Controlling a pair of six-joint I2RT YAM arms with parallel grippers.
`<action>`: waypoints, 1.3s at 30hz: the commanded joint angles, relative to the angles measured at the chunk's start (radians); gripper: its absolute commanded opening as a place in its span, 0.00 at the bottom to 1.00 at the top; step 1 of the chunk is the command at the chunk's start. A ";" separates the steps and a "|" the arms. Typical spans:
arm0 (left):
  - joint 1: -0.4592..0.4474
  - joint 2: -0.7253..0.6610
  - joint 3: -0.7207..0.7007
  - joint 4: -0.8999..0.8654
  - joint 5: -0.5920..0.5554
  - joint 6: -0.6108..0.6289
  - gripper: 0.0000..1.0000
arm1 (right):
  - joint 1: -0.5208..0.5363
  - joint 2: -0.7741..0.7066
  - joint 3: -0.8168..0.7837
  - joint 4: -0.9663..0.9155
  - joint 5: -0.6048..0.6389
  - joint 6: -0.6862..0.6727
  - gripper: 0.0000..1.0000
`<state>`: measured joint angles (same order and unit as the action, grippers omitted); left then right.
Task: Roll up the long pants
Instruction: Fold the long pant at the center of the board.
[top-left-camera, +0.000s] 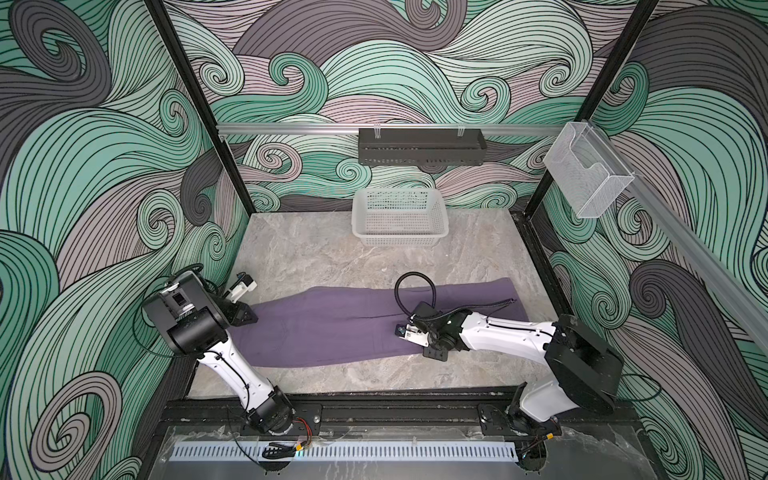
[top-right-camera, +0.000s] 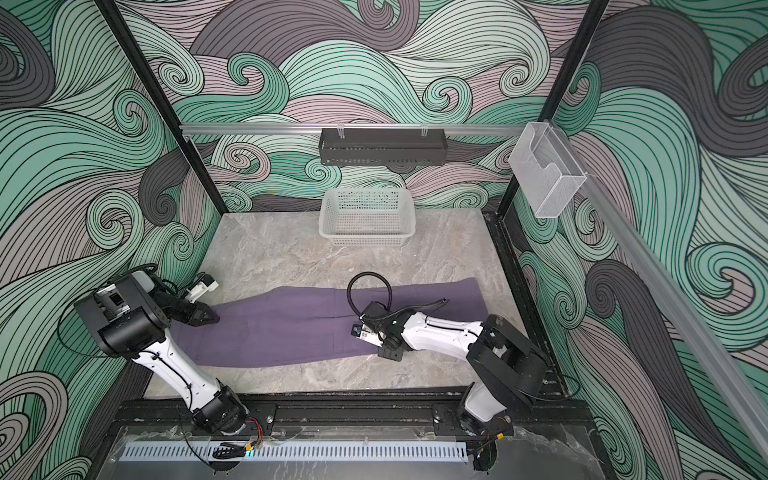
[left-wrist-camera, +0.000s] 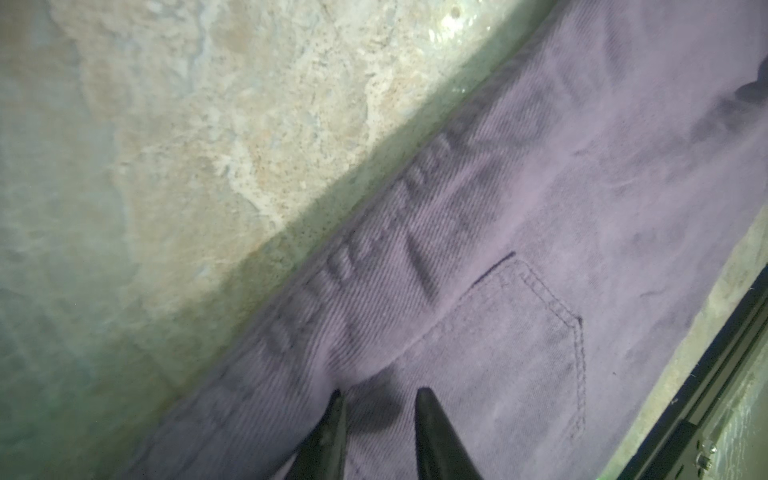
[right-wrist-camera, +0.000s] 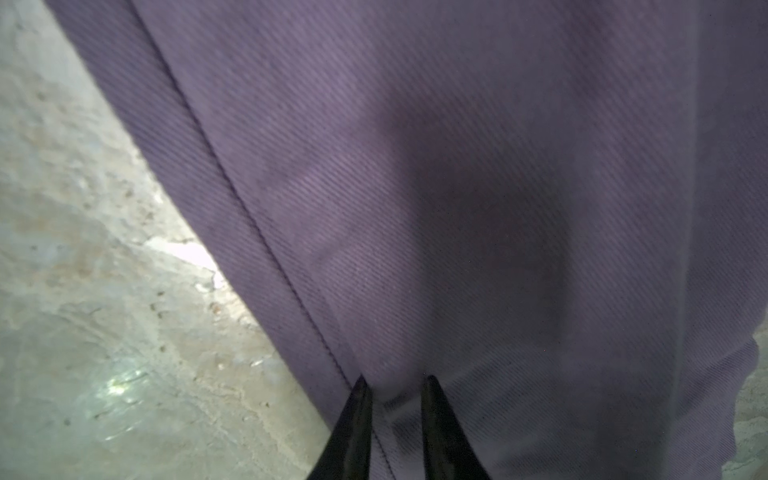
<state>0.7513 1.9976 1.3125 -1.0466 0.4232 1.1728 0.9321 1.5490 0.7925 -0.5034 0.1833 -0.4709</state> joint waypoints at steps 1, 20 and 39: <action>-0.006 0.088 -0.039 0.088 -0.072 -0.007 0.30 | 0.003 0.016 0.022 0.010 0.019 -0.001 0.20; -0.006 0.092 -0.039 0.097 -0.064 -0.023 0.30 | 0.017 -0.084 0.023 -0.153 -0.021 -0.002 0.00; -0.006 0.110 -0.034 0.106 -0.061 -0.027 0.30 | 0.024 -0.026 0.085 -0.247 -0.086 0.059 0.37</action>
<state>0.7513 2.0029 1.3148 -1.0470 0.4286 1.1545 0.9520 1.5448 0.8665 -0.7162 0.0753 -0.4431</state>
